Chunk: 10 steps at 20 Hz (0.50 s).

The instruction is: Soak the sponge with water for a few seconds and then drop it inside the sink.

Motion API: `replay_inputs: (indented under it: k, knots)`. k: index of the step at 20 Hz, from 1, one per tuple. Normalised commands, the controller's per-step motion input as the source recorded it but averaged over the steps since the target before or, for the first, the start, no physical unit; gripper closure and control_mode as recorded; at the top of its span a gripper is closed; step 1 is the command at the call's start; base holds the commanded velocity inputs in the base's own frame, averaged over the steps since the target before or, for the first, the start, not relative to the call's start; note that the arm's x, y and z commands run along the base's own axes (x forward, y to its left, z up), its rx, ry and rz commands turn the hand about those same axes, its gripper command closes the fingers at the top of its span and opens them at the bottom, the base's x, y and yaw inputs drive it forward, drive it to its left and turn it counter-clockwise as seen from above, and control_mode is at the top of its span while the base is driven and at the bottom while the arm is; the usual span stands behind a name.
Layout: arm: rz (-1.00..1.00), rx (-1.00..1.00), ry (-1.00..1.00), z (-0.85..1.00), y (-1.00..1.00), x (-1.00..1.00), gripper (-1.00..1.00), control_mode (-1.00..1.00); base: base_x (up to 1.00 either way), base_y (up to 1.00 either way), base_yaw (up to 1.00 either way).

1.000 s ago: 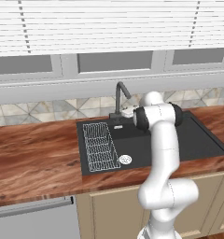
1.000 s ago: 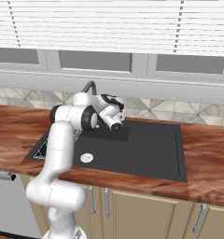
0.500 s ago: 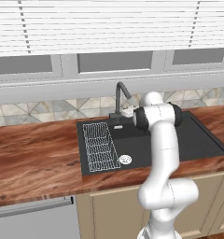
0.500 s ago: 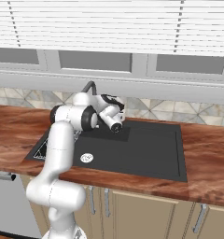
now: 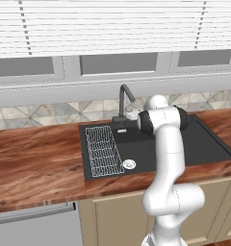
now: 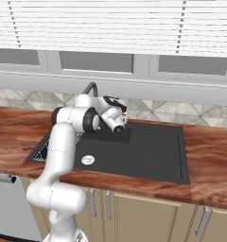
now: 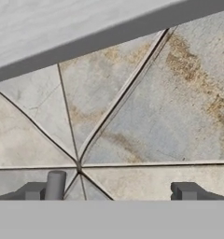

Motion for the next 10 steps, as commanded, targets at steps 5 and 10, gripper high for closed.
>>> replay_inputs:
  k: [5, 10]
  knots:
    - [0.0, 0.07, 0.0, -0.51, -0.4, 0.0, -1.0, -1.0, 0.0, 0.0, 0.0]
    - [0.0, 0.07, 0.0, -0.5, -0.35, 0.0, -1.0, -1.0, 0.0, 0.0, 0.0]
